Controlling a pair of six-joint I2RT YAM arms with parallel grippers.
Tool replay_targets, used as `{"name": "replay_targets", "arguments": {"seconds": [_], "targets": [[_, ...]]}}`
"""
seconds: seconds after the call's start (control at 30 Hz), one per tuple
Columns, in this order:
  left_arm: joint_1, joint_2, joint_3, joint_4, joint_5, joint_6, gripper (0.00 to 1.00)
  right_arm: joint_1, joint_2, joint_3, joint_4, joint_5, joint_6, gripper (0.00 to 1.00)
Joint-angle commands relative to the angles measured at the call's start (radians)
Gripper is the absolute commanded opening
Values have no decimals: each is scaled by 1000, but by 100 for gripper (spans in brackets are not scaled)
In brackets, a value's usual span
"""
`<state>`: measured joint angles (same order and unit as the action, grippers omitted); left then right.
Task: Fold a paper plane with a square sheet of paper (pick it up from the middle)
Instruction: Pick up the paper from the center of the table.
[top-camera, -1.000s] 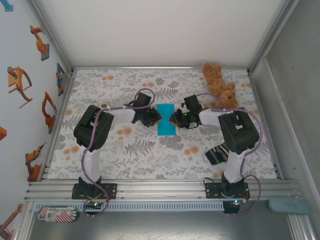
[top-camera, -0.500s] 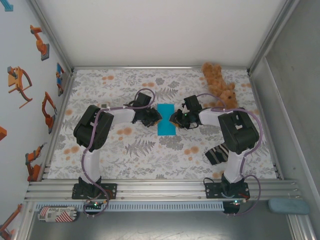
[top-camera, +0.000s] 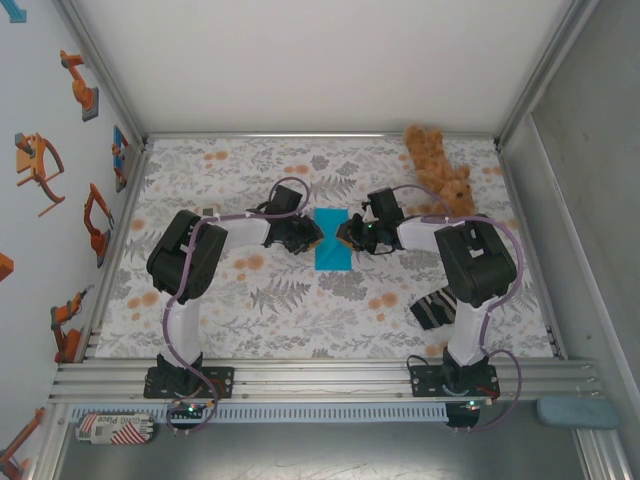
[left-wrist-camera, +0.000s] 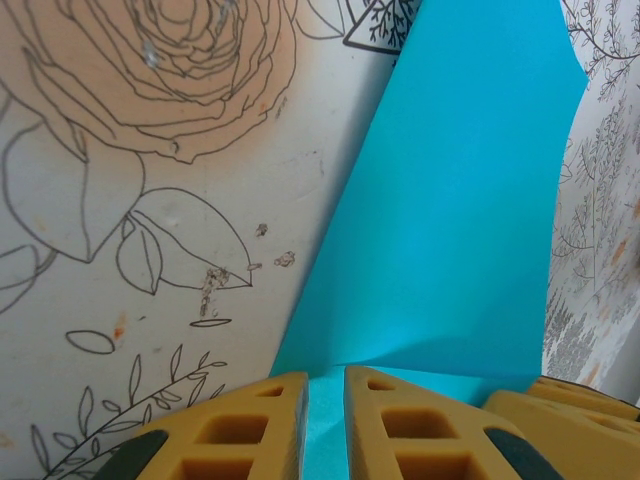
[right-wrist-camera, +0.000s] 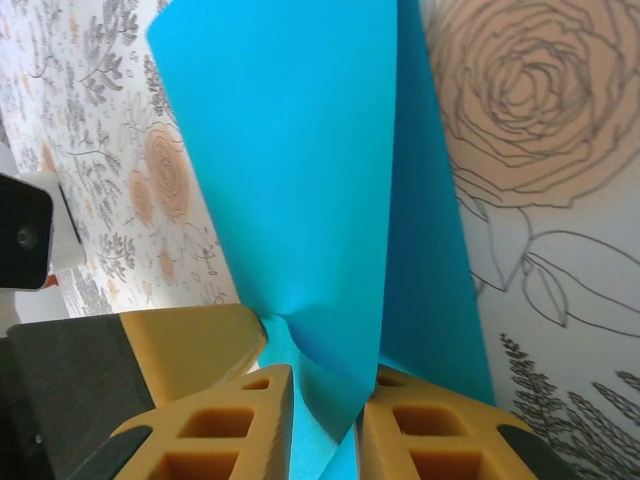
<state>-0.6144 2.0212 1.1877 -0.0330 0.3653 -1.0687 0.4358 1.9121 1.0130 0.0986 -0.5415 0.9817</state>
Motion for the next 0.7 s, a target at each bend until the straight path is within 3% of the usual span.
{"name": "replay_targets", "arguments": {"seconds": [0.0, 0.33, 0.5, 0.67], "targets": [[-1, 25, -40, -95, -19, -13, 18, 9, 8, 3, 47, -19, 16, 20], [20, -9, -3, -71, 32, -14, 18, 9, 26, -13, 83, -35, 23, 12], [54, -101, 34, -75, 43, 20, 23, 9, 8, -13, 96, -23, 9, 5], [100, -253, -35, -64, -5, 55, 31, 6, -73, 1, 106, -11, -42, 3]]}}
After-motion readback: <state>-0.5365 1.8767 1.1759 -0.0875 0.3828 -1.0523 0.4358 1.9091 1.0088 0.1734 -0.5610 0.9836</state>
